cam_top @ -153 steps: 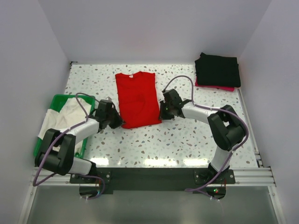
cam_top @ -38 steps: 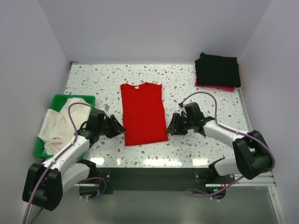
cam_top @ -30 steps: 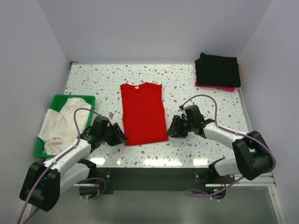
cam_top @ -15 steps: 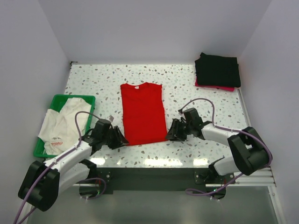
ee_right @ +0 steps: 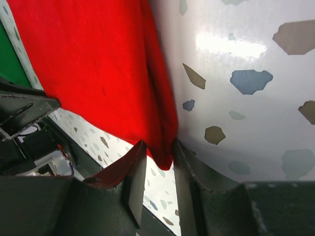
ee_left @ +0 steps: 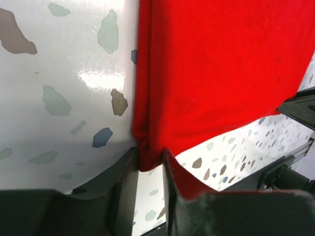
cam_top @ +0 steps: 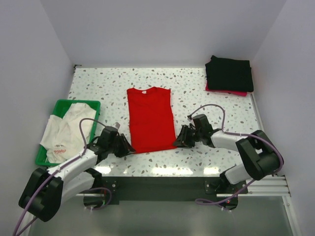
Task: Fold and stack the t-shirts
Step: Fold the tshirt
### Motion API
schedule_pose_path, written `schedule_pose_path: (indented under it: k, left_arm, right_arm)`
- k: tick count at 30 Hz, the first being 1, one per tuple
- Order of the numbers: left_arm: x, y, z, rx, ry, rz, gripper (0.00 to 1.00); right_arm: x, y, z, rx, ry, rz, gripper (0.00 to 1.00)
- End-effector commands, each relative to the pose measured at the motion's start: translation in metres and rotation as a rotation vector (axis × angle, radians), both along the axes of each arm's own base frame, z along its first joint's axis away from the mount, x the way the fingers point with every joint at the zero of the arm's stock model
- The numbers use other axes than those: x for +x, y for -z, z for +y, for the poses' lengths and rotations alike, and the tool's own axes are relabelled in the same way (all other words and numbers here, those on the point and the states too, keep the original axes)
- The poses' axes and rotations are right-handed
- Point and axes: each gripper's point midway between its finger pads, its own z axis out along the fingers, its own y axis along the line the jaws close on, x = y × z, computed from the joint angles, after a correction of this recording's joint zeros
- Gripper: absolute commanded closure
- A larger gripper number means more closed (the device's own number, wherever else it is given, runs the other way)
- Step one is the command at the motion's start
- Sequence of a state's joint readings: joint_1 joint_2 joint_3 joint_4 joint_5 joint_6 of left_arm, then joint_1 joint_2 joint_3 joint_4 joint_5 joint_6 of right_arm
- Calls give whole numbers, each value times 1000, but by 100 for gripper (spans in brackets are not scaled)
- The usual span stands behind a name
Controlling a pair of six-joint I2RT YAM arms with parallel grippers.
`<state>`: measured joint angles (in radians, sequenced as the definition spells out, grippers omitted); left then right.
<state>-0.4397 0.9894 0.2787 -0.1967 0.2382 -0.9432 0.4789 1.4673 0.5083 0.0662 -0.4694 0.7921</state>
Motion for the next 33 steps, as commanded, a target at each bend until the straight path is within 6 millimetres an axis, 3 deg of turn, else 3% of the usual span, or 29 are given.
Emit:
schedule_pose_path:
  k: [1,8,13,22,27,32,33]
  left_arm:
    - [-4,10,2,20,-4,12,71]
    - [-10,12,-9,-18,-2,17,100]
    - [-21,12,-12,-23,-13,25,100]
    - [-40,-5,-18,-55,25,-21,100]
    - [-42,-29,-24,-104,53,-86,100]
    - [-28,-61,-29,-112,69,-170,100]
    - [-23,-74,-32,-120,70,-196,100]
  right_arm:
    - [0,7,2,9,14,-1,68]
    - [-3,4,0,19,19,-11,92]
    - [-16,1,-8,14,10,-28,100]
    - [-53,-17,-32,6,-2,-92,100]
    - [-66,-30,-42,12,12,-136,100]
    - [-61,-56,-42,25,10,-209,100]
    - [-58,-64,-42,17,9,-219,100]
